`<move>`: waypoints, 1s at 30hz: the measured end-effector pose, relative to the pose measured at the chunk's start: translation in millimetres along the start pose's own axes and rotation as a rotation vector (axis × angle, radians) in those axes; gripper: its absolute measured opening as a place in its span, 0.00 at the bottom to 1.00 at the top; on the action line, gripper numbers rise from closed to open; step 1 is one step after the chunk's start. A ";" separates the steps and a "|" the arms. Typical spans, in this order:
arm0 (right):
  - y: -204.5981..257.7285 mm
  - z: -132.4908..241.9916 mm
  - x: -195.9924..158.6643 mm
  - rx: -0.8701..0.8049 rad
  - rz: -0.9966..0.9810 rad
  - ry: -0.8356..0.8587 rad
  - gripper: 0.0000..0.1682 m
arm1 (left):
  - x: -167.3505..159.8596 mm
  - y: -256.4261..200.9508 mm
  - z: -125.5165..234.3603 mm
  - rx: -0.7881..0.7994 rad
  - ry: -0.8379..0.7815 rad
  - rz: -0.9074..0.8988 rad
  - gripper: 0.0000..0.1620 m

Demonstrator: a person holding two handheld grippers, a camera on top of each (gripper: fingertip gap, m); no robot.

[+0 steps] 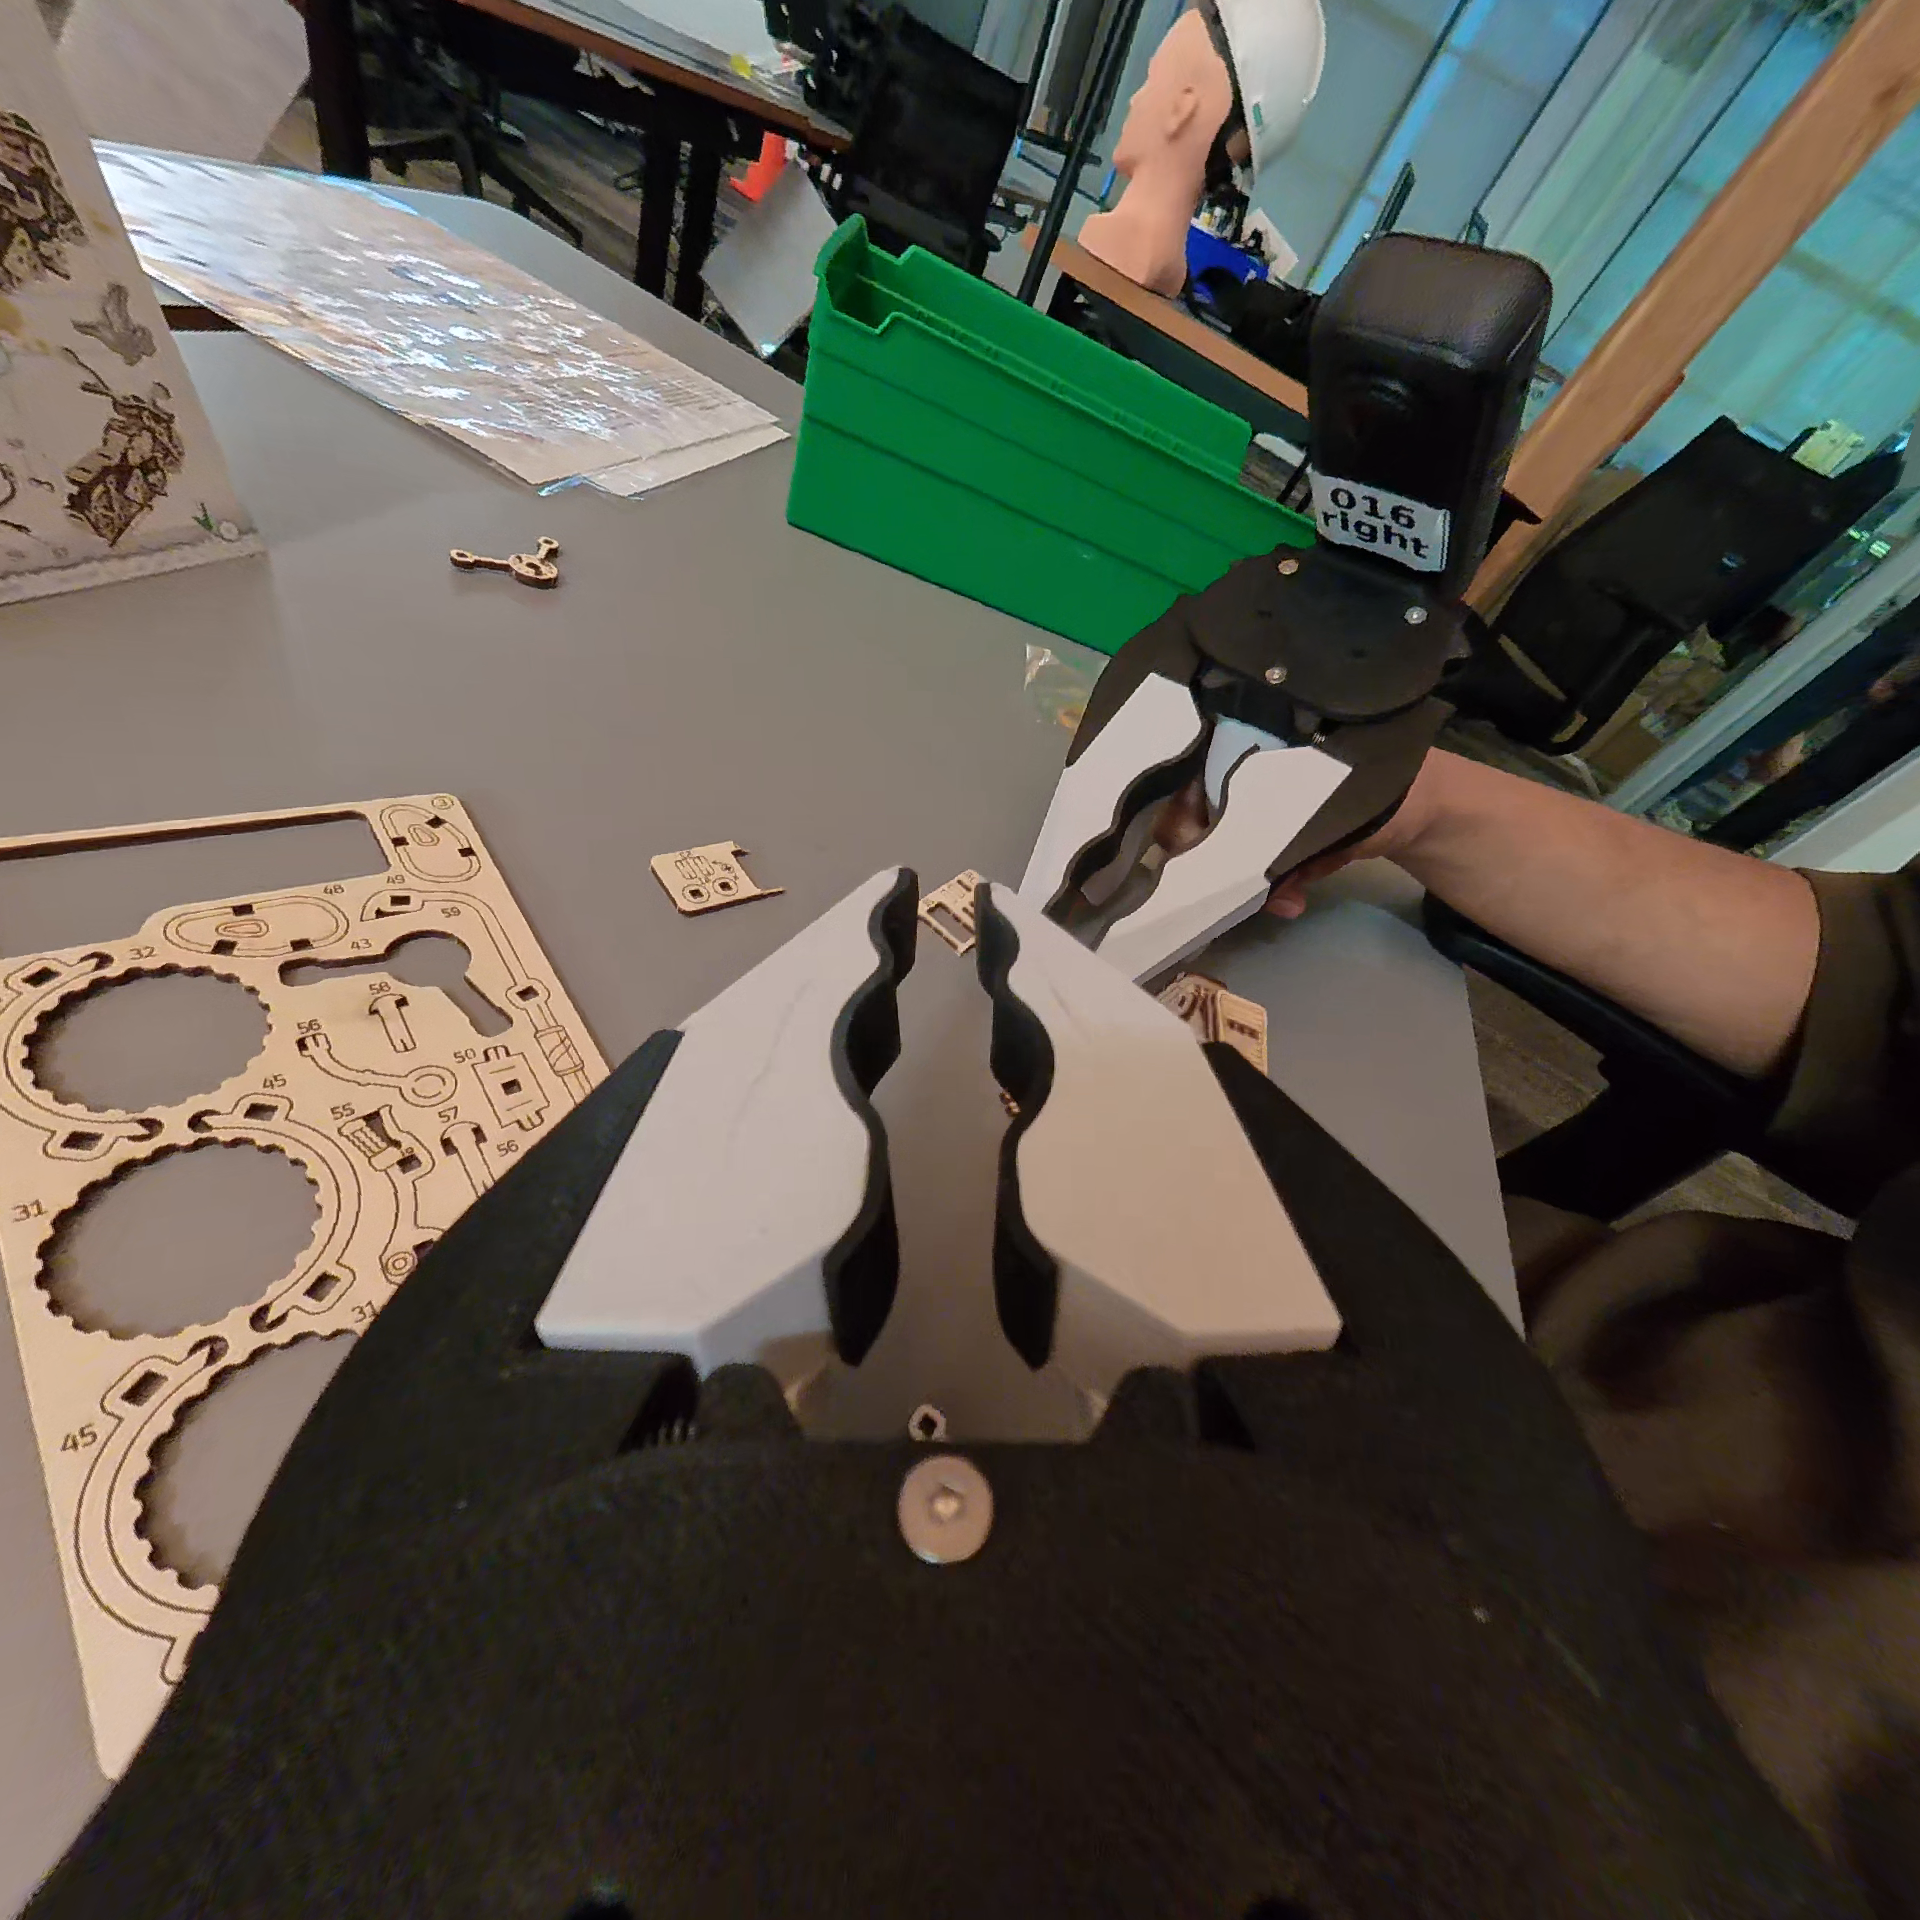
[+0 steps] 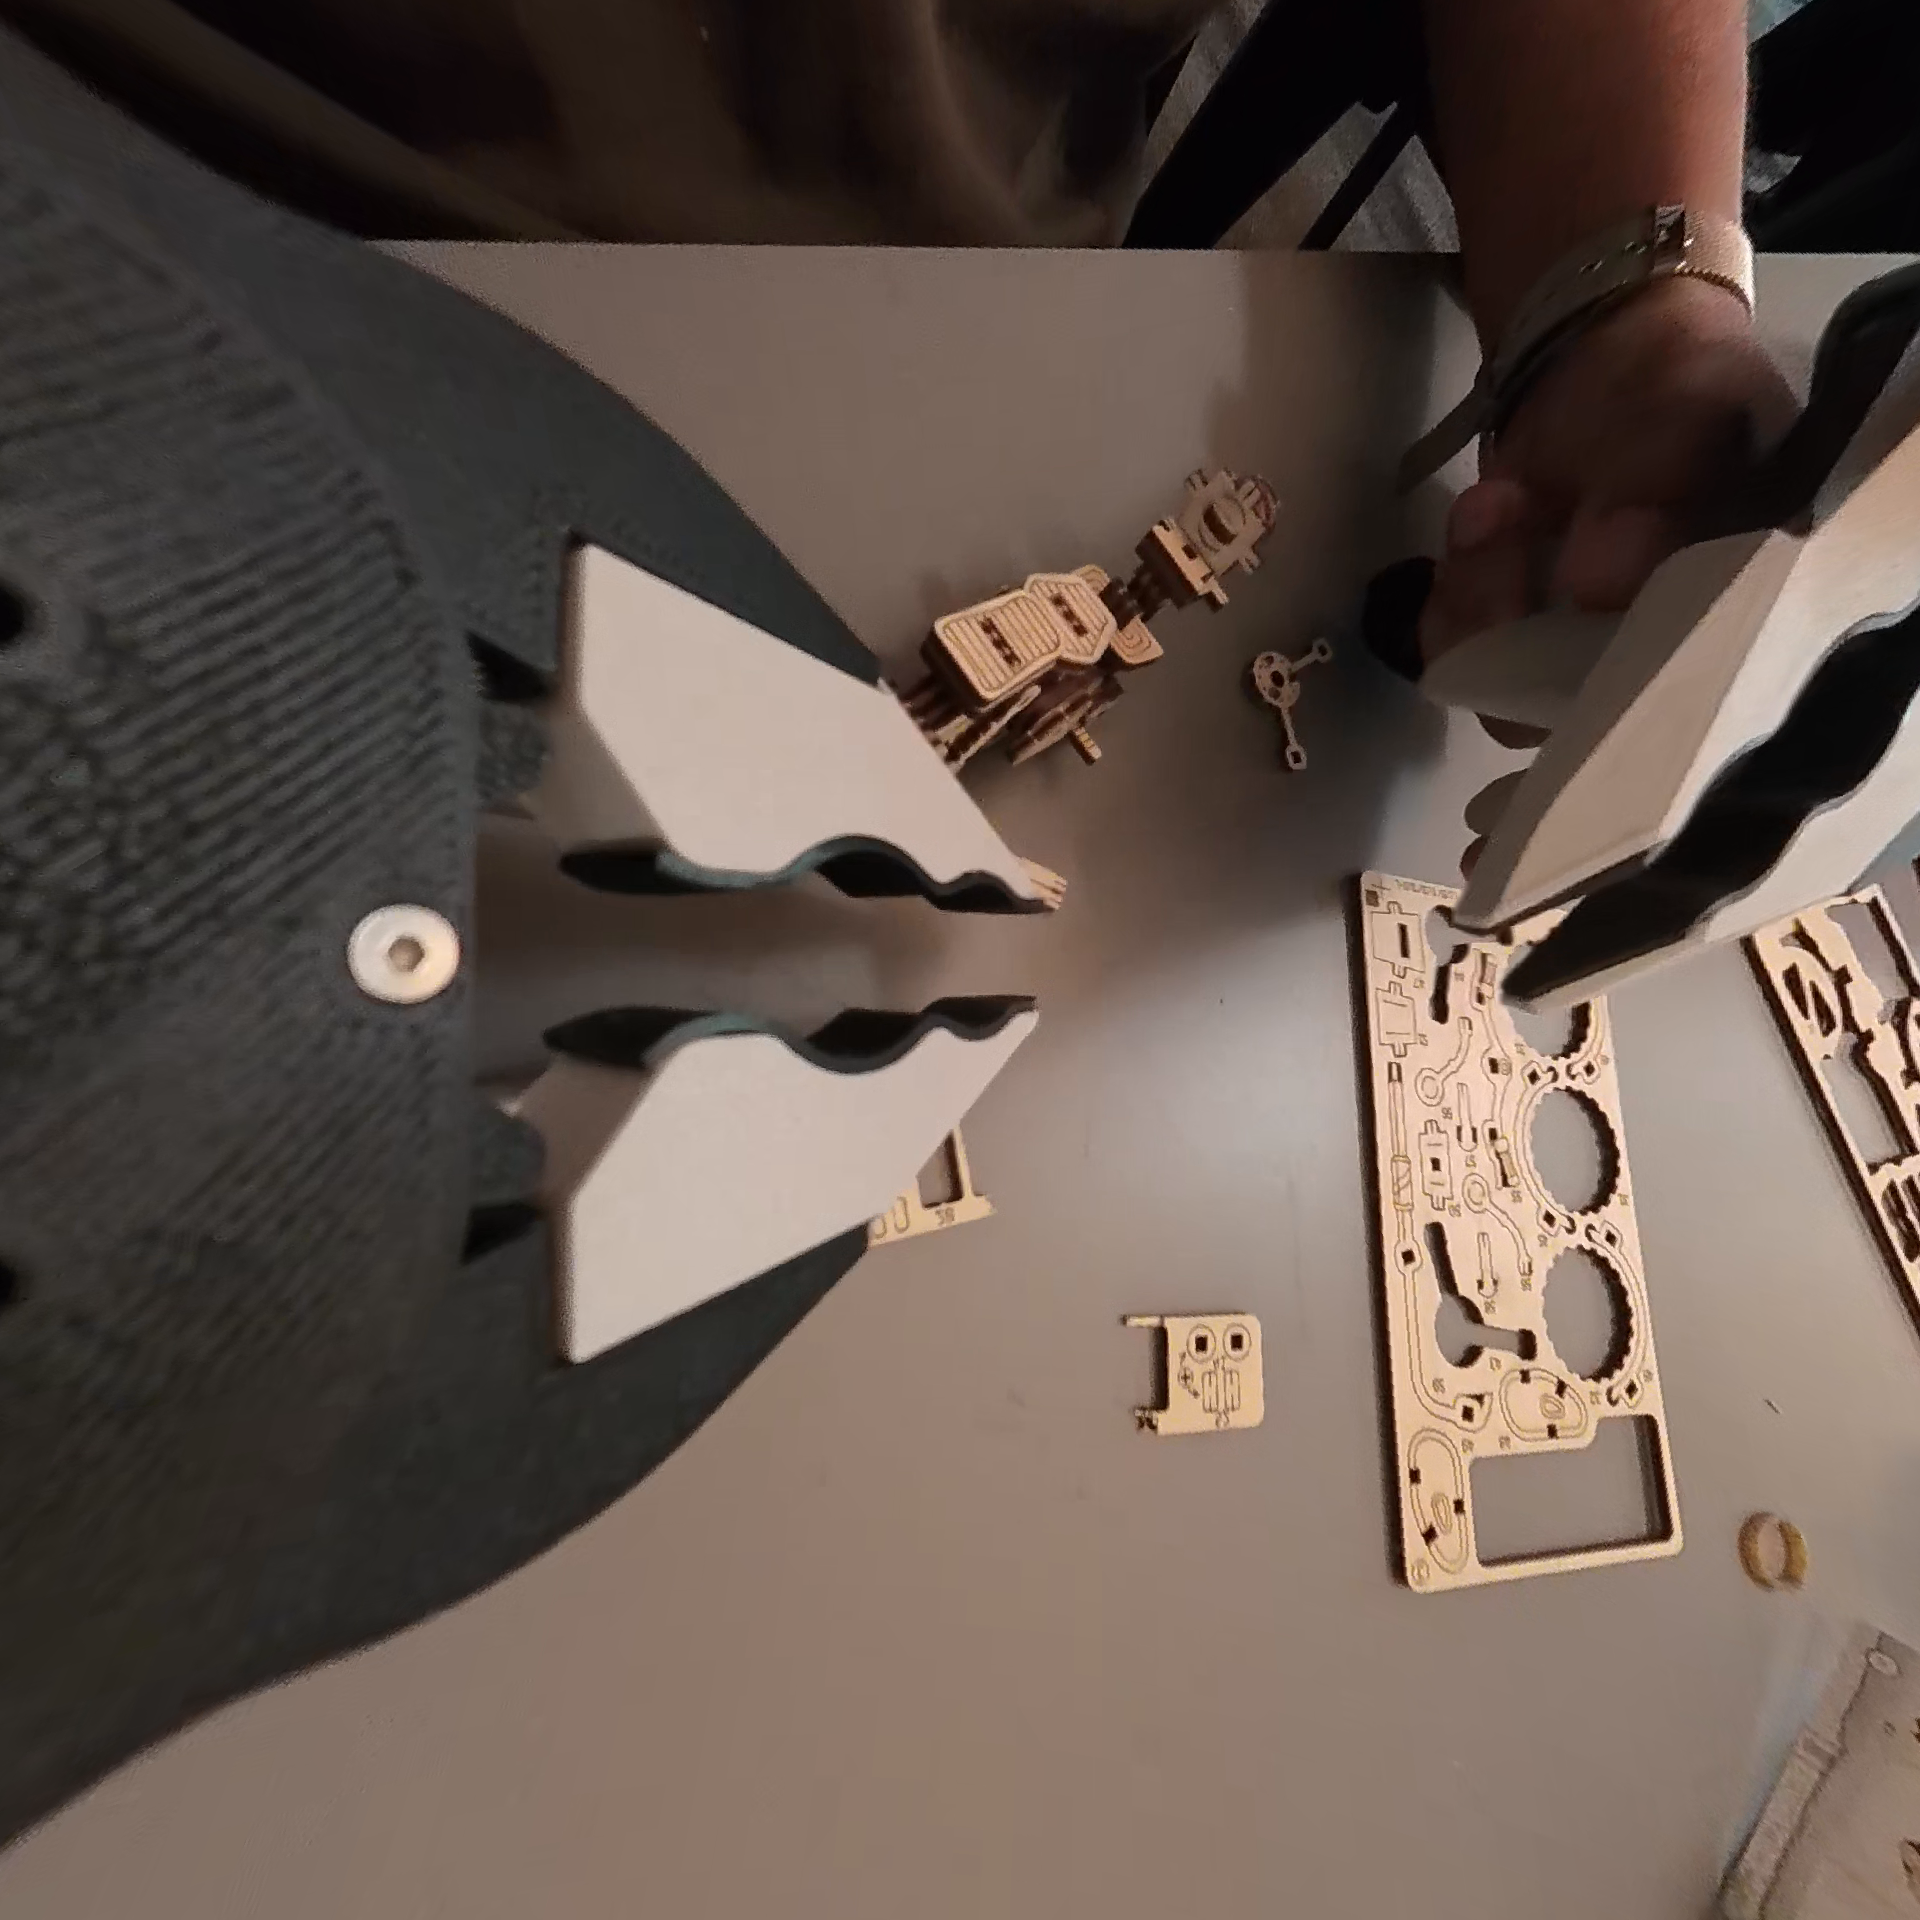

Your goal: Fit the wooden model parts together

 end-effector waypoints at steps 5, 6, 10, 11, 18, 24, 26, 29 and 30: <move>-3.0 0.1 -0.2 -0.030 0.008 0.003 0.08 | -2.8 -1.4 -1.4 0.002 0.020 -0.024 0.05; -3.9 0.5 0.1 -0.038 0.008 0.001 0.08 | -2.8 -1.5 -1.5 0.001 0.021 -0.025 0.05; -4.6 2.9 4.4 -0.042 0.005 -0.031 0.07 | -2.4 -0.8 -1.1 0.003 0.019 -0.024 0.05; -4.5 3.5 5.5 -0.042 0.006 -0.039 0.07 | -2.4 -0.6 -1.0 0.003 0.019 -0.024 0.05; -3.8 4.0 6.7 -0.039 0.006 -0.050 0.07 | -2.2 -0.2 -0.7 0.005 0.019 -0.025 0.05; -3.2 4.1 7.0 -0.032 0.005 -0.055 0.07 | -2.0 0.4 -0.4 0.006 0.019 -0.024 0.05; -3.3 4.2 7.3 -0.032 0.004 -0.058 0.07 | -2.1 0.4 -0.5 0.006 0.020 -0.025 0.05; -3.2 4.2 7.3 -0.027 -0.002 -0.060 0.07 | -2.1 0.4 -0.5 0.006 0.021 -0.026 0.05; -3.4 4.2 7.1 -0.028 -0.002 -0.060 0.07 | -2.2 0.4 -0.5 0.006 0.021 -0.026 0.05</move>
Point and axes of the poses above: each gripper's, where its closed fingertips meet, z back along the fingers, x out of its top, y = z × x across the jaws, the point moved 5 cm from there along z, back along the fingers, and after that the axes turned 8 degrees about -y, right-handed, at the moved point
